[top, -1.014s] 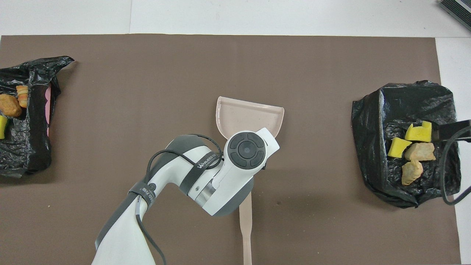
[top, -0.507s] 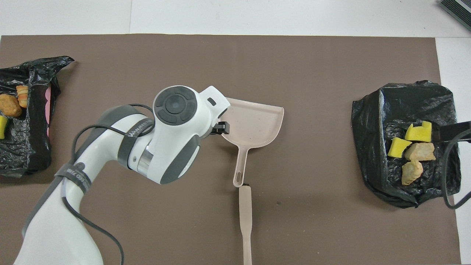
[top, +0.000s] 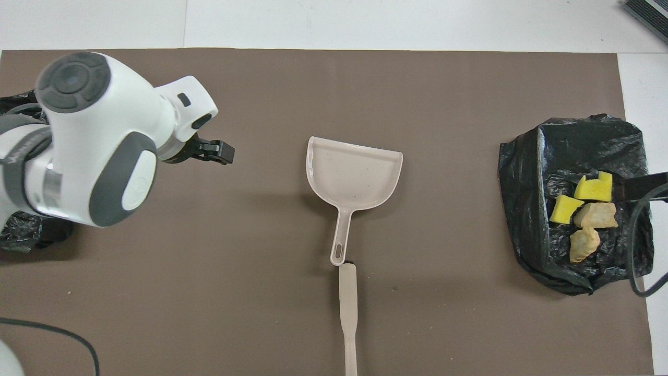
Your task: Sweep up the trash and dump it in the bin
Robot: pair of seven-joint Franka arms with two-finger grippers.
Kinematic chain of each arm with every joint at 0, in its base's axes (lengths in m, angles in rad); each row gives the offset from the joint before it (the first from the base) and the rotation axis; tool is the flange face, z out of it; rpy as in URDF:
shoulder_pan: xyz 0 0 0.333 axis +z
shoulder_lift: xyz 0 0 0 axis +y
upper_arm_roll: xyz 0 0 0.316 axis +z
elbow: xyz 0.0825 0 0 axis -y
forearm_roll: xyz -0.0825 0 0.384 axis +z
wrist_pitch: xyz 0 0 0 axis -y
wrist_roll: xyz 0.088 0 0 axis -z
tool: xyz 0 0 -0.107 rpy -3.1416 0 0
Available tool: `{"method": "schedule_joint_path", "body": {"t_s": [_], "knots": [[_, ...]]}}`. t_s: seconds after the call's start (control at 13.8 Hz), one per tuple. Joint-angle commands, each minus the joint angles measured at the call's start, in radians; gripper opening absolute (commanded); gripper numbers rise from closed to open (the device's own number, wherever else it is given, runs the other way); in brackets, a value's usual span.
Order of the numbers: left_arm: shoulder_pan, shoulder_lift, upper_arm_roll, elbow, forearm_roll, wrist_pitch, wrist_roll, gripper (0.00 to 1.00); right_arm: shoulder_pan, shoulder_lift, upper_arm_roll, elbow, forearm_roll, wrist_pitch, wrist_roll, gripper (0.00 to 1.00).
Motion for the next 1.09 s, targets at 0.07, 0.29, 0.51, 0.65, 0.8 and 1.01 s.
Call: {"method": "schedule_joint_path", "body": {"t_s": [0.07, 0.29, 0.51, 0.65, 0.8, 1.01], "knots": [[0.125, -0.090, -0.005, 0.007, -0.014, -0.102, 0.111, 1.00, -0.005, -0.009, 0.002, 0.004, -0.001, -0.016, -0.023, 1.00], [0.224, -0.112, 0.000, 0.044, -0.013, -0.193, 0.152, 1.00, -0.005, -0.009, 0.002, 0.003, -0.001, -0.016, -0.023, 1.00], [0.275, -0.159, 0.001, 0.063, -0.006, -0.274, 0.154, 1.00, -0.005, -0.009, 0.002, 0.003, -0.001, -0.016, -0.023, 1.00], [0.288, -0.202, 0.007, 0.060, -0.005, -0.329, 0.149, 1.00, -0.005, -0.009, 0.002, 0.004, -0.001, -0.016, -0.023, 1.00], [0.288, -0.227, 0.009, 0.050, -0.003, -0.353, 0.143, 1.00, -0.005, -0.009, 0.002, 0.004, -0.001, -0.016, -0.023, 1.00], [0.288, -0.247, 0.009, 0.026, -0.003, -0.365, 0.152, 1.00, -0.005, -0.009, 0.002, 0.004, -0.001, -0.016, -0.023, 1.00]]}}
